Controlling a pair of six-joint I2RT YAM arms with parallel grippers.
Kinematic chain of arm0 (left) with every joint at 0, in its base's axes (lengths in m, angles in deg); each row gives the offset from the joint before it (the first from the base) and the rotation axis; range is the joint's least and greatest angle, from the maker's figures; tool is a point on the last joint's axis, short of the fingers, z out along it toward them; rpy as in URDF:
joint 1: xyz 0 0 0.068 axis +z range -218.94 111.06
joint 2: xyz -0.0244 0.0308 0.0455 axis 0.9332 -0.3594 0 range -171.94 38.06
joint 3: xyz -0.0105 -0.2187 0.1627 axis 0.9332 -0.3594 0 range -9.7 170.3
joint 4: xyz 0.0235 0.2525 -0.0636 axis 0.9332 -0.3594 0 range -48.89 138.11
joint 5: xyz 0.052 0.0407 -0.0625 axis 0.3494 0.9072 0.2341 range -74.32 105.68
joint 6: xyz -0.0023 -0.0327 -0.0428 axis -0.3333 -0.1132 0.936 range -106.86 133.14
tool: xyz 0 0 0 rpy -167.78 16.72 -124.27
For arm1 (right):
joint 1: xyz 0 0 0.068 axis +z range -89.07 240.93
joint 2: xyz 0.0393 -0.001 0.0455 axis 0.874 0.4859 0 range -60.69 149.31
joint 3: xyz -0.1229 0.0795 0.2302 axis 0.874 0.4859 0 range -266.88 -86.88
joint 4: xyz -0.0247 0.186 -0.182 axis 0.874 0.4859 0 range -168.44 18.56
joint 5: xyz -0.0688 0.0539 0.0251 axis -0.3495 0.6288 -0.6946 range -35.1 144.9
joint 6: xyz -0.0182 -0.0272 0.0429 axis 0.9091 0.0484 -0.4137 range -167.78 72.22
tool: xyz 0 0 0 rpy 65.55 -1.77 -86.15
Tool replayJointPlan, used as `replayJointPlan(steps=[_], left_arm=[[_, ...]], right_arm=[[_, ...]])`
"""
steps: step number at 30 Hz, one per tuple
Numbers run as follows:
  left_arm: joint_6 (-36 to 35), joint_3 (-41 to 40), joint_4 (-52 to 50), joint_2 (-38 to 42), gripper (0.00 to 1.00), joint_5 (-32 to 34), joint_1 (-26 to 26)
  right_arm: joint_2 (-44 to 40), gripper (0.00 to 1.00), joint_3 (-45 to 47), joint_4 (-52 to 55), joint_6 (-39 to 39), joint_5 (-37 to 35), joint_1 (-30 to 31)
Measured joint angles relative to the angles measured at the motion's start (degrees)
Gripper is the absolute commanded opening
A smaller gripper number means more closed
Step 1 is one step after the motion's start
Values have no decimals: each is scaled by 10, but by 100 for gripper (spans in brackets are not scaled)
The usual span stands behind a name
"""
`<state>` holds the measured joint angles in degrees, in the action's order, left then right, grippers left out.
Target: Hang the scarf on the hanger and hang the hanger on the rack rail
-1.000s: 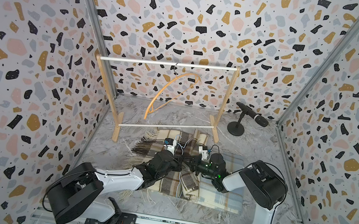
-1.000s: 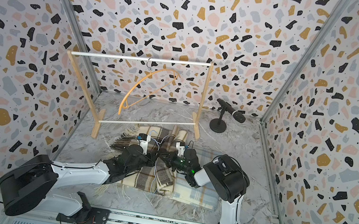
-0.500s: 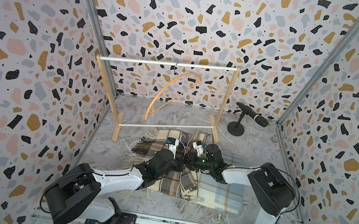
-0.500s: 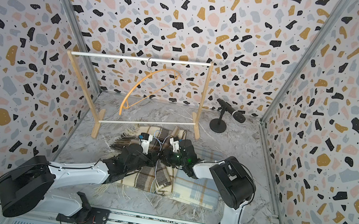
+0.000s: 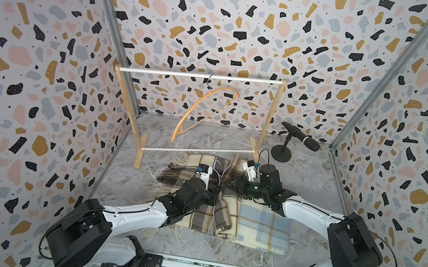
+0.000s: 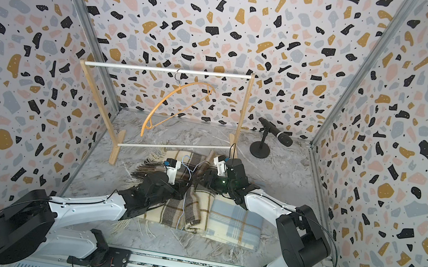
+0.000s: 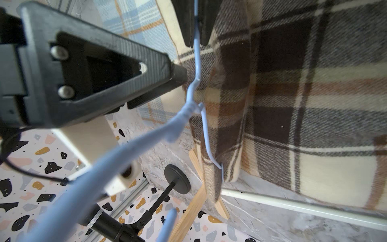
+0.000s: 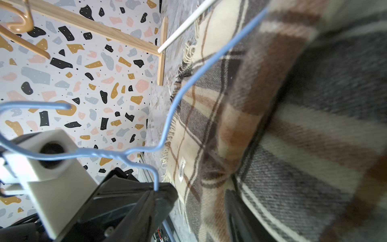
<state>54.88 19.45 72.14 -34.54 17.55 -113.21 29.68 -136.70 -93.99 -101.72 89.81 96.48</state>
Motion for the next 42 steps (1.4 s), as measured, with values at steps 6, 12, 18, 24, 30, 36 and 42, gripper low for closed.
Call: replayJointPlan(steps=[6,12,18,24,30,36,42], left_arm=[[-2,0,0,-1,0,0,0],[-2,0,0,-5,0,-2,0],[-7,0,4,-9,0,-6,0],[-21,3,0,-10,0,-11,0],[-37,11,-16,-16,0,-20,0],[-54,17,-39,-10,32,-26,0],[-70,17,-94,72,72,1,0]], right_arm=[[22,54,-34,-34,-53,-3,-5],[87,49,-82,-37,-103,-4,-6],[104,37,-88,-32,-130,-6,-6],[106,19,-92,-32,-141,0,-7],[106,3,-94,-32,-144,6,-7],[106,0,-94,-21,-137,5,-9],[106,0,-95,-18,-122,16,-15]])
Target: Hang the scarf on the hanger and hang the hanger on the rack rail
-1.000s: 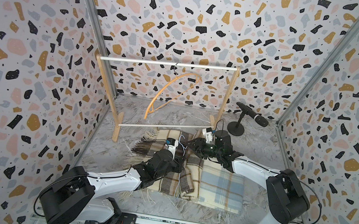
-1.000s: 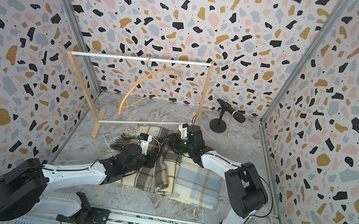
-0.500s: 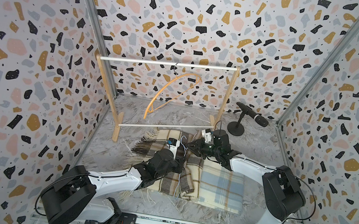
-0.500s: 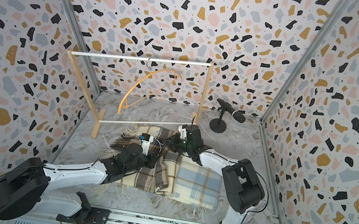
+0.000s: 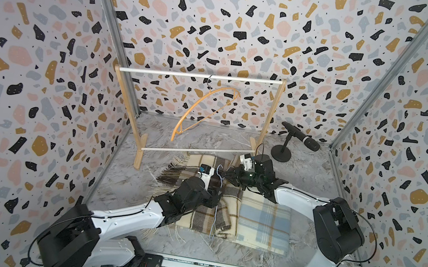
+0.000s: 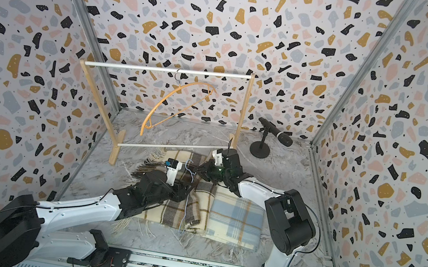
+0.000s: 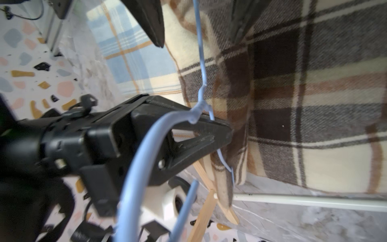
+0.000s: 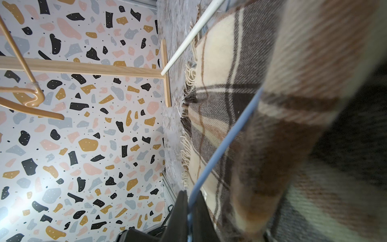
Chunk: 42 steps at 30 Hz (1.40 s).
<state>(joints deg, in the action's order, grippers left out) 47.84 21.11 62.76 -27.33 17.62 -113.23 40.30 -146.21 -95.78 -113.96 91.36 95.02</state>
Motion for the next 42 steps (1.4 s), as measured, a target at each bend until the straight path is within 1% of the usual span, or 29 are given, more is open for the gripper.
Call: replayJointPlan(steps=[2,3,5,9,12,15,18,23,28,29,32,37,38,40,42], left_arm=[[-2,0,-22,40,82,17,3],[-2,0,-33,57,85,24,4],[0,0,-54,86,88,35,13],[10,-2,-85,108,90,22,51],[23,-3,-96,98,86,-12,85],[38,-4,-92,66,84,-58,114],[48,0,-83,5,82,-120,132],[50,43,-70,-111,81,-209,137],[53,73,-33,-191,77,-263,136],[54,76,-30,-202,75,-269,135],[53,86,-26,-231,60,-278,129],[45,96,-30,-251,23,-282,124],[40,96,-35,-249,17,-279,124],[28,99,-53,-237,9,-273,124],[12,107,-80,-216,4,-267,124]], right_arm=[[0,0,0,0,4,6,-3],[0,0,-1,1,6,10,-5],[0,0,-1,1,9,17,-8],[0,0,-1,2,14,30,-12],[0,0,-1,2,17,36,-14],[0,0,-1,2,20,40,-16],[0,0,-1,2,21,43,-16],[0,0,-1,2,21,45,-16],[0,0,-1,2,21,46,-17],[0,0,-1,2,21,46,-17],[0,0,-1,2,21,47,-17],[-2,0,-1,2,22,50,-17],[-3,0,-1,2,24,51,-17],[-8,0,-1,6,28,54,-17],[-16,0,-1,10,30,58,-17]])
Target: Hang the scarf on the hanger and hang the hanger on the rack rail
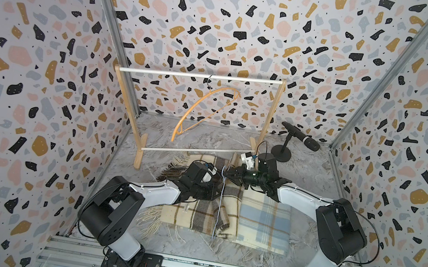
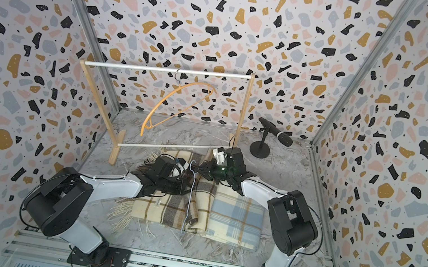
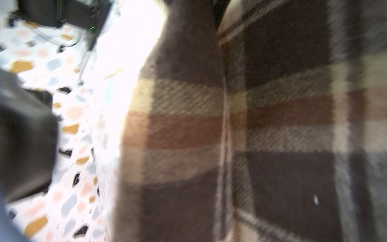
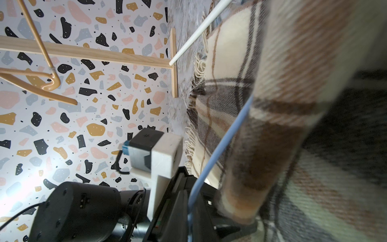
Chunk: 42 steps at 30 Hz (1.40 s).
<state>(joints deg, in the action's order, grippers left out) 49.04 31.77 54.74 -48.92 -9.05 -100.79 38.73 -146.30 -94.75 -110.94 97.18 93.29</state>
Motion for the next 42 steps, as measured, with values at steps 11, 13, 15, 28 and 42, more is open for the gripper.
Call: replayJointPlan(steps=[11,13,15,28,42], left_arm=[[-116,101,-216,133,0,26,64],[-140,115,-258,148,0,31,85],[-160,124,-294,155,0,33,107],[-235,132,-406,151,0,27,230],[-272,175,-431,107,0,33,291]], right_arm=[[-11,0,-1,-70,-58,36,0],[-11,0,-1,-80,-67,35,0],[-9,0,-1,-87,-73,33,0],[2,0,-38,62,31,4,-1],[4,0,-59,169,112,-7,-15]])
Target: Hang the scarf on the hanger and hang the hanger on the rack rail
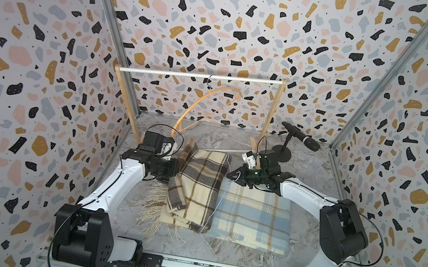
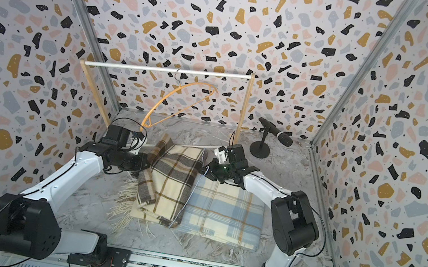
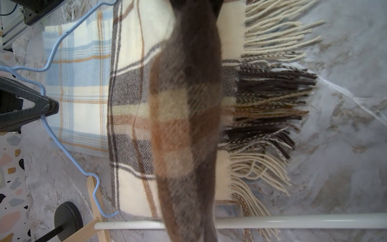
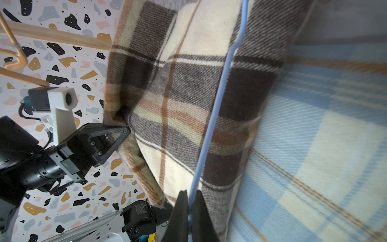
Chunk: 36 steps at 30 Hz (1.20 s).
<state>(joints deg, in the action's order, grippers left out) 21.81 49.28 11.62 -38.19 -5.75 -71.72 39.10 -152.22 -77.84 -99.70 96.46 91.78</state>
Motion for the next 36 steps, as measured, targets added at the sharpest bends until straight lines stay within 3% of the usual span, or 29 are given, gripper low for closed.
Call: replayJointPlan(steps=[13,20,30,36], left_arm=[[-34,16,-19,-62,2,41,35],[-40,16,-21,-123,9,58,48],[-49,19,-34,-137,42,105,62],[-45,19,-45,-88,50,148,68]], right_arm=[[-1,0,3,9,4,16,-6],[-13,0,18,-12,-12,27,-6],[-14,0,27,-40,-36,43,-6],[-14,0,27,-41,-46,43,-6]])
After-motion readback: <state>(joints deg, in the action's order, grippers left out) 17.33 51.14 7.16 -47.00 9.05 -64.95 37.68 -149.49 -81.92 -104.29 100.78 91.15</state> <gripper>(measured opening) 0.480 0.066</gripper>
